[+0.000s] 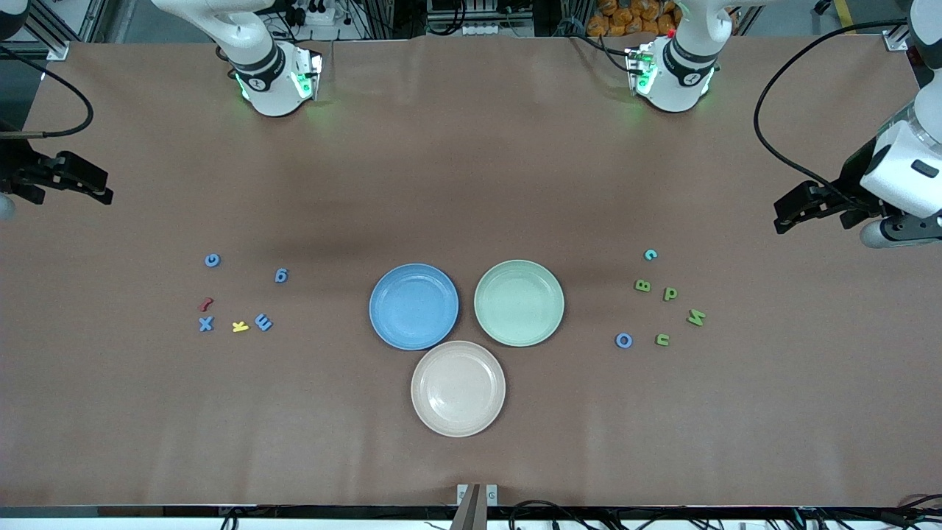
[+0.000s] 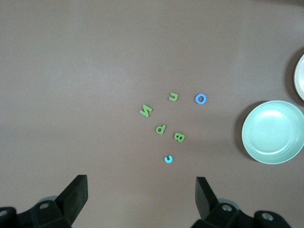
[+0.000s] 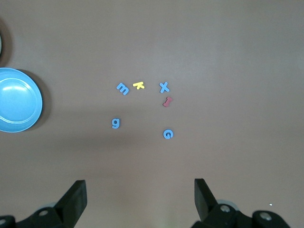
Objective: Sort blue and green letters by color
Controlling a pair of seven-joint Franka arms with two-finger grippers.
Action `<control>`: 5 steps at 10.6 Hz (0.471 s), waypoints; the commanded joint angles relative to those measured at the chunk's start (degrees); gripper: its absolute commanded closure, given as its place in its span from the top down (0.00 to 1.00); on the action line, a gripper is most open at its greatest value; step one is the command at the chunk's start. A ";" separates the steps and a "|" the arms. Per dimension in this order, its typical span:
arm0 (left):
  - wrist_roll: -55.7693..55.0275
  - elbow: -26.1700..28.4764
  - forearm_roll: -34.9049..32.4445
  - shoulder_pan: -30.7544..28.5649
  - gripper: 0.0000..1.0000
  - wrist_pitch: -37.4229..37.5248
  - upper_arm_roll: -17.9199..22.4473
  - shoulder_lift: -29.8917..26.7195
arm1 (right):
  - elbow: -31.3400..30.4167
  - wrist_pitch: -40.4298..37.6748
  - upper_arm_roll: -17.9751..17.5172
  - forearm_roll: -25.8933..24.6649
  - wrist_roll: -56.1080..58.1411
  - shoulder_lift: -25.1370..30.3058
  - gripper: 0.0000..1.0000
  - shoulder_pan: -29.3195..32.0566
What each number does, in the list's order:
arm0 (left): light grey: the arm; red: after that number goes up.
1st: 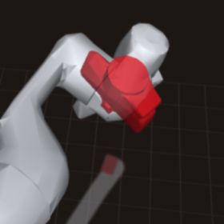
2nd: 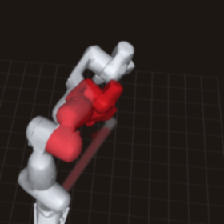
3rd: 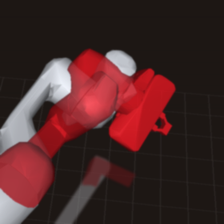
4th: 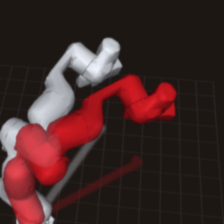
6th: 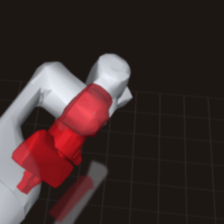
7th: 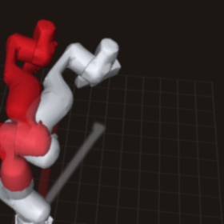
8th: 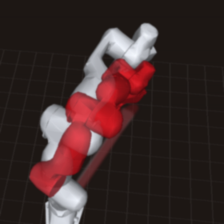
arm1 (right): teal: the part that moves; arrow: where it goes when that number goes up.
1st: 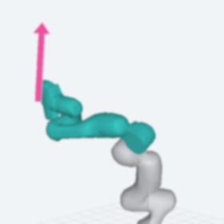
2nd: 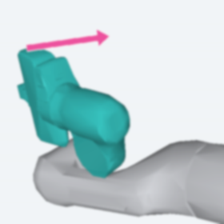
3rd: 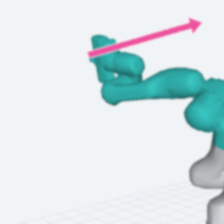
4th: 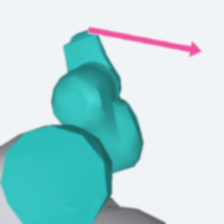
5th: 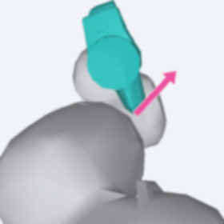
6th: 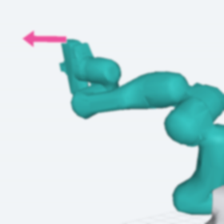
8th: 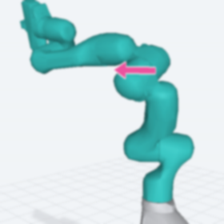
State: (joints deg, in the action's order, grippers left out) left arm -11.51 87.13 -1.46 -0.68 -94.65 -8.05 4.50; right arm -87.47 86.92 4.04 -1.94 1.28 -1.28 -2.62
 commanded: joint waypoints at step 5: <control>7.99 0.75 0.13 -0.81 1.00 1.14 -0.04 -0.38 | 1.25 0.97 -0.09 0.79 0.04 -0.83 1.00 -0.28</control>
State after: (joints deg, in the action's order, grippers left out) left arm -5.43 87.08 -2.11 -0.67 -94.06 -8.18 3.79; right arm -87.47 87.89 4.04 -1.70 1.28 -1.42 -2.67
